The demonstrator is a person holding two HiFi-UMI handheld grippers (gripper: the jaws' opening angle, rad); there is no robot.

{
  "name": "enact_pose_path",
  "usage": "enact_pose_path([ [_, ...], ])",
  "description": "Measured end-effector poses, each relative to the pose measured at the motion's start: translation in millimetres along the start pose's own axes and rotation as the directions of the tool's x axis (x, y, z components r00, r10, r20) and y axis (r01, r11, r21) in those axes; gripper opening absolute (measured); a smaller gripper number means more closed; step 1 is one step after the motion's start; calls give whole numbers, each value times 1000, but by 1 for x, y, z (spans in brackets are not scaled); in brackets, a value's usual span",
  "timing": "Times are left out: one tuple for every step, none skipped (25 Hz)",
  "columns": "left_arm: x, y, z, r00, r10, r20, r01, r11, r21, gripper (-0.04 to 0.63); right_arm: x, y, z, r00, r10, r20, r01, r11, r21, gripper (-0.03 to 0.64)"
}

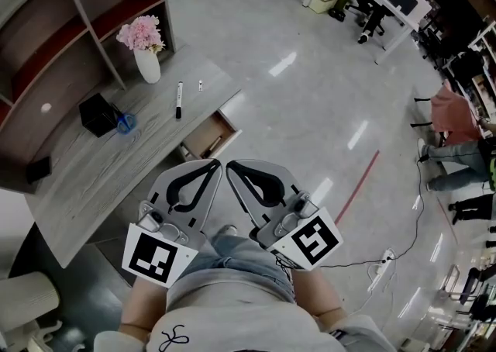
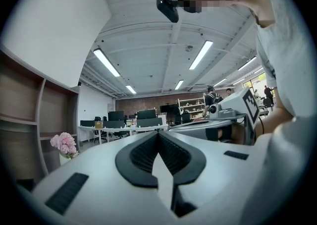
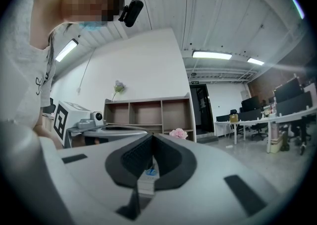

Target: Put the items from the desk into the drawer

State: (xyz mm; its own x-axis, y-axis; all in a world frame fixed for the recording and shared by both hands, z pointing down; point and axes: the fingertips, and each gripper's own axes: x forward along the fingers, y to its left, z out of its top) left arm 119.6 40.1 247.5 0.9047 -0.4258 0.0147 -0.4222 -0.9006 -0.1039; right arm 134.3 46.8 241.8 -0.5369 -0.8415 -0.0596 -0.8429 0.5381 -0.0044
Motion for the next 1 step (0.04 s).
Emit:
enact_pose_path([
  [0, -2, 1, 1000, 1, 0, -1, 1000, 1, 9, -2, 0, 1, 1000, 1, 0, -1, 1000, 0, 8],
])
